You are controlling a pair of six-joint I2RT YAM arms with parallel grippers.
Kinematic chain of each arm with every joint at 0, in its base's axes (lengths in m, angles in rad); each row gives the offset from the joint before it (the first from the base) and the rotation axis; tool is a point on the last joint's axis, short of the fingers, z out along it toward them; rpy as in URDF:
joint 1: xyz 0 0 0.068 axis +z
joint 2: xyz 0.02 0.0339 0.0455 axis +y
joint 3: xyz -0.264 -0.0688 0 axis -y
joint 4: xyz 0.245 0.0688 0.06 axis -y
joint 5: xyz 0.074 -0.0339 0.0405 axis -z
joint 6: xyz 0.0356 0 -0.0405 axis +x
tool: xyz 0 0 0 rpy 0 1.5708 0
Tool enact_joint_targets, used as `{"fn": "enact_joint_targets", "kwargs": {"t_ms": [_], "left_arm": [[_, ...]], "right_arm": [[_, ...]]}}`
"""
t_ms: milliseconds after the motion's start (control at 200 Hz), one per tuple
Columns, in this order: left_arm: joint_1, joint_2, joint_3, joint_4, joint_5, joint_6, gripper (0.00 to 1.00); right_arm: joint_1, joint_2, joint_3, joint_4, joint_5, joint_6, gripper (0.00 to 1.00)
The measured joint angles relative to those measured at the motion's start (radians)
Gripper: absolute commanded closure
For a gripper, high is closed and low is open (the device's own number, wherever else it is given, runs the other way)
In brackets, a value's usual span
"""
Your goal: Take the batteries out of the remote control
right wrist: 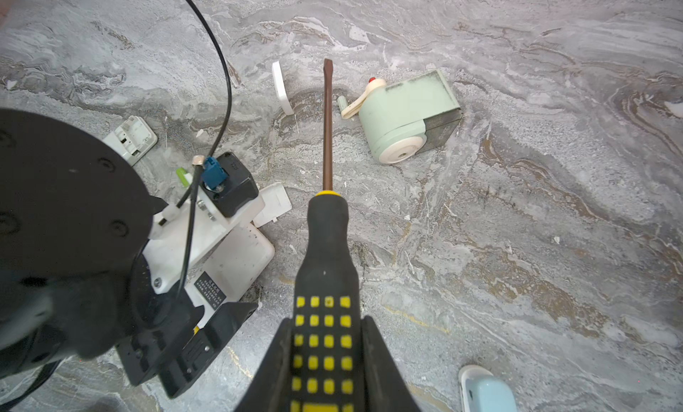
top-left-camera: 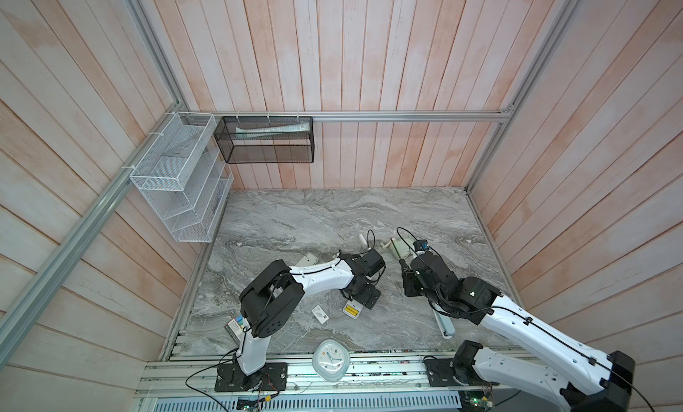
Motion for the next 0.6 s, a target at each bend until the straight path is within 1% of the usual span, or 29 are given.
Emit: {"fn": "enact_joint_targets", "kwargs": {"t_ms": [105,300,390,500,560,600], "left_arm": [[0.000,0.010,0.012,-0.009,-0.022,-0.012,0.12],[0.000,0.012,0.013,-0.019,-0.040,-0.032,0.30],[0.000,0.012,0.013,-0.021,-0.043,-0.035,0.34],[0.000,0.012,0.013,-0.022,-0.043,-0.040,0.42],[-0.001,0.012,0.013,-0.021,-0.044,-0.041,0.49],[-0.001,0.012,0.013,-0.021,-0.046,-0.045,0.50]], "right_arm": [[-0.002,0.000,-0.002,0.008,-0.004,-0.008,1.00],[-0.006,0.000,-0.006,0.014,-0.012,-0.014,1.00],[-0.006,0.000,-0.006,0.018,-0.015,-0.016,1.00],[-0.009,0.000,-0.006,0.022,-0.016,-0.021,1.00],[-0.011,0.000,-0.006,0.027,-0.016,-0.027,1.00],[-0.012,0.000,-0.006,0.029,-0.016,-0.028,1.00]]}}
